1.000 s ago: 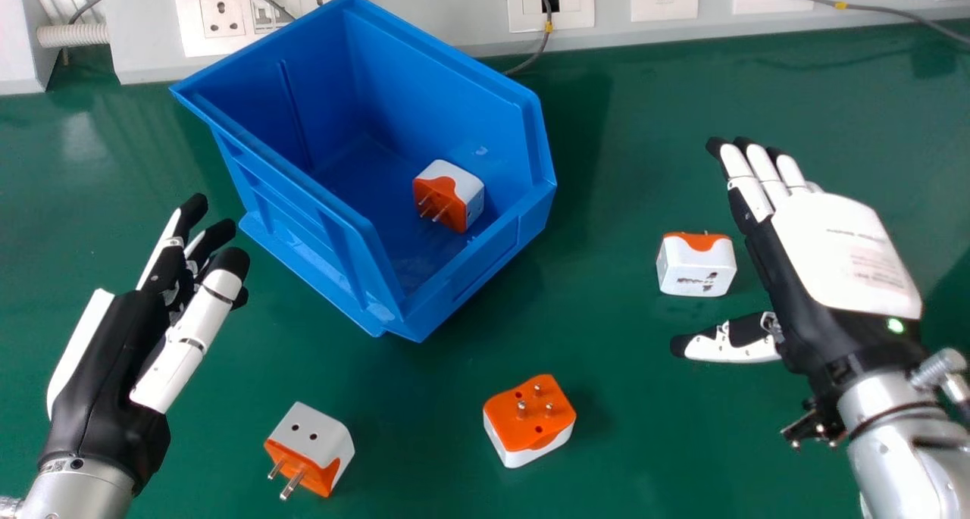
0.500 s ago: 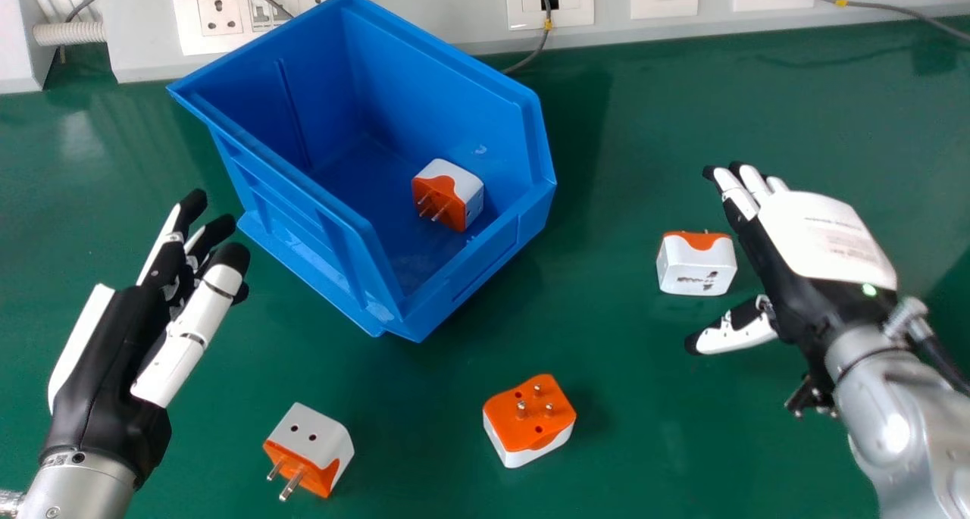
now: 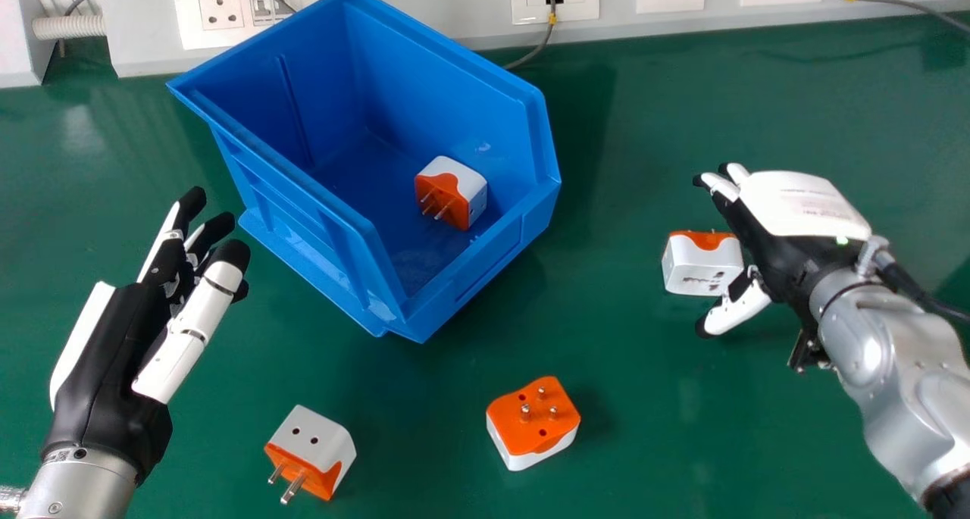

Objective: Pick all objects and put in blue box

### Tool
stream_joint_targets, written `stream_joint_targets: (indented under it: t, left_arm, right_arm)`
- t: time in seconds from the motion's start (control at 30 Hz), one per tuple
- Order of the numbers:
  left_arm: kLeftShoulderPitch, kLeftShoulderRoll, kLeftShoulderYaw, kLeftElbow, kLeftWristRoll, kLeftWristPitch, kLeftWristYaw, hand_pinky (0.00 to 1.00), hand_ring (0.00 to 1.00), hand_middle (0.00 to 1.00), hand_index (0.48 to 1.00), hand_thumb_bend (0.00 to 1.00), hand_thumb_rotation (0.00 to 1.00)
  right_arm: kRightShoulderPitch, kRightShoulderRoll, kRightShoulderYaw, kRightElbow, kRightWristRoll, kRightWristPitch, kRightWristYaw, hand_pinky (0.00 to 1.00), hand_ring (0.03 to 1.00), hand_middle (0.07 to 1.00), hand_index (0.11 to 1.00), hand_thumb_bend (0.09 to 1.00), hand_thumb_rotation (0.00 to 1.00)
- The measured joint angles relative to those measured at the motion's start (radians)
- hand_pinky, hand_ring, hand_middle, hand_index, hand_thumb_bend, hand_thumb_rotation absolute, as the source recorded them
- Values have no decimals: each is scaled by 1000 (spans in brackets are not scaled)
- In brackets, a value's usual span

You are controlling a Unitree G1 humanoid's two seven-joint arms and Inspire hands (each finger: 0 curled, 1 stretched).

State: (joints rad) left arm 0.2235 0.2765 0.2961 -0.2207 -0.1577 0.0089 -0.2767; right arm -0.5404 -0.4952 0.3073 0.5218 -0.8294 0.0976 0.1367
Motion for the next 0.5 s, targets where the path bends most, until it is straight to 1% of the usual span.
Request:
stream_joint_targets:
  t: [0.07, 0.17, 0.23, 0.33, 0.4, 0.5]
  left_arm:
    - [0, 0, 0, -2, 0, 4, 0, 868, 939, 955, 987, 438, 722]
    - [2, 2, 0, -12, 0, 15, 4, 869, 938, 953, 987, 428, 723]
    - [13, 2, 0, -38, 0, 28, 15, 869, 936, 951, 987, 417, 723]
    - [25, 2, 0, -75, 0, 44, 22, 868, 935, 951, 987, 413, 723]
    - [32, 2, 0, -87, 0, 53, 24, 868, 935, 950, 987, 410, 723]
    - [37, 2, 0, -97, 0, 68, 29, 867, 935, 950, 987, 407, 722]
  right_arm:
    - [-17, 0, 12, 27, 1, -1, 9, 880, 958, 984, 910, 557, 133]
    - [-40, -1, 28, 60, 2, -1, 23, 880, 957, 982, 907, 553, 126]
    - [-54, -1, 42, 76, 2, 0, 33, 881, 957, 980, 904, 549, 118]
    - [-74, -1, 60, 97, 2, -1, 44, 880, 956, 979, 902, 547, 114]
    - [-79, -1, 68, 103, 3, -1, 49, 875, 954, 976, 898, 546, 110]
    - [-83, -1, 83, 118, 9, -6, 65, 873, 952, 974, 896, 543, 100]
